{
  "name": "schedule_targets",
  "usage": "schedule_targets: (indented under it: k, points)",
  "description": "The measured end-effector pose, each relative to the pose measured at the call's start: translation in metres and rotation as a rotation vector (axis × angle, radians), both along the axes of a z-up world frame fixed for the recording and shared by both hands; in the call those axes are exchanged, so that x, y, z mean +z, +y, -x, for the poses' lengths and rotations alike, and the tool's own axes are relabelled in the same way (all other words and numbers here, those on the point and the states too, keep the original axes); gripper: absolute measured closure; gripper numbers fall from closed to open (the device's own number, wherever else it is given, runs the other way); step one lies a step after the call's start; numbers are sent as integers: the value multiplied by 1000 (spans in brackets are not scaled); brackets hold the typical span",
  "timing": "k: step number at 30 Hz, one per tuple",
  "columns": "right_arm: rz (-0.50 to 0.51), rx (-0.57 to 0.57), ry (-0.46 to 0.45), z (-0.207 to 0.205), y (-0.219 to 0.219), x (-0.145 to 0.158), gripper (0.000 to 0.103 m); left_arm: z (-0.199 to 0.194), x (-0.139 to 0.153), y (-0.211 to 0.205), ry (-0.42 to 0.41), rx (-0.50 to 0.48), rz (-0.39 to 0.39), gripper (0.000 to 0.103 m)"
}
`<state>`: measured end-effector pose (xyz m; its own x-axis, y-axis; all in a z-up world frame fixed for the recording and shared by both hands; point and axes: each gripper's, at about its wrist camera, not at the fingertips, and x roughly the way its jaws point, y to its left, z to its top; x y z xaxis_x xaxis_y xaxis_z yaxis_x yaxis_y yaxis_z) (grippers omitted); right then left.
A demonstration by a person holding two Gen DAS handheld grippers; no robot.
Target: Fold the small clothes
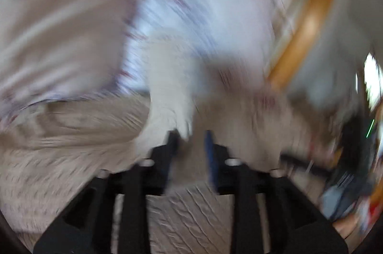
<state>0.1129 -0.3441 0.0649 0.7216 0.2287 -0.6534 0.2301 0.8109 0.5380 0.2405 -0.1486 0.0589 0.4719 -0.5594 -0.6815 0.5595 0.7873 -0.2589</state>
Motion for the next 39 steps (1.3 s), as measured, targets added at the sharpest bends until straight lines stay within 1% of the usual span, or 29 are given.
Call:
schedule_targets:
  k: [1, 3, 4, 5, 6, 8, 9, 11, 12, 14, 16, 18, 19, 20, 22, 23, 24, 26, 27, 29, 30, 31, 32, 33, 35, 36, 37, 38, 39]
  points:
    - [-11, -3, 6, 0, -2, -2, 13, 6, -10, -13, 19, -53, -46, 64]
    - [-35, 0, 18, 1, -7, -5, 17, 18, -16, -14, 45, -105, -52, 63]
    - [-47, 12, 19, -1, -8, -5, 19, 26, -14, -6, 47, -120, -41, 58]
    - [-56, 26, 22, -3, -9, -5, 22, 31, -11, 3, 38, -117, -37, 54]
    - [-64, 36, 25, -5, -8, -4, 27, 39, -6, 22, 17, -95, -37, 52]
    - [-91, 82, 34, -16, -6, -4, 30, 46, 2, 53, -14, -41, -41, 52]
    - [-94, 105, 44, -23, -3, -5, 34, 49, 7, 77, -34, 14, -53, 52]
    - [-82, 122, 77, -36, 2, -8, 36, 52, 12, 116, -62, 123, -94, 52]
    - [-76, 132, 86, -41, 4, -10, 38, 55, 11, 143, -71, 196, -125, 52]
    - [-48, 149, 118, -53, 11, -16, 39, 57, 7, 186, -59, 307, -166, 52]
    - [-26, 178, 149, -63, 20, -24, 43, 59, 0, 230, -14, 420, -188, 52]
    - [0, 205, 179, -70, 31, -32, 53, 65, -9, 262, 46, 488, -177, 52]
    - [11, 212, 185, -72, 34, -34, 56, 67, -14, 273, 74, 504, -163, 52]
    - [34, 217, 186, -73, 38, -35, 63, 68, -18, 278, 89, 509, -157, 52]
    - [74, 221, 179, -73, 43, -34, 80, 75, -24, 286, 106, 508, -161, 52]
    - [60, 235, 172, -73, 44, -34, 93, 74, -25, 281, 106, 505, -164, 52]
    - [53, 243, 160, -73, 47, -32, 93, 75, -26, 281, 106, 499, -165, 52]
    - [110, 231, 120, -74, 51, -20, 94, 73, -29, 278, 110, 489, -158, 52]
    - [142, 213, 70, -71, 51, -7, 94, 71, -31, 274, 112, 485, -156, 52]
    - [172, 174, 12, -68, 48, 8, 94, 67, -35, 266, 117, 479, -159, 52]
    - [202, 133, -6, -67, 45, 14, 94, 65, -39, 262, 122, 476, -163, 53]
    - [228, 107, 5, -70, 43, 13, 94, 64, -41, 260, 126, 473, -166, 54]
    - [258, 87, 39, -73, 40, 7, 94, 63, -43, 259, 131, 471, -169, 55]
    - [265, 82, 94, -78, 37, -4, 94, 62, -46, 258, 139, 470, -171, 55]
    - [230, 87, 180, -84, 30, -26, 93, 62, -48, 258, 135, 475, -169, 55]
    - [203, 89, 207, -84, 27, -35, 93, 62, -49, 258, 137, 475, -168, 55]
    - [199, 84, 196, -82, 26, -33, 92, 63, -48, 259, 140, 476, -158, 55]
    - [196, 82, 193, -79, 25, -30, 83, 64, -48, 260, 143, 474, -144, 55]
    - [181, 81, 194, -74, 23, -25, 71, 67, -47, 262, 149, 469, -117, 55]
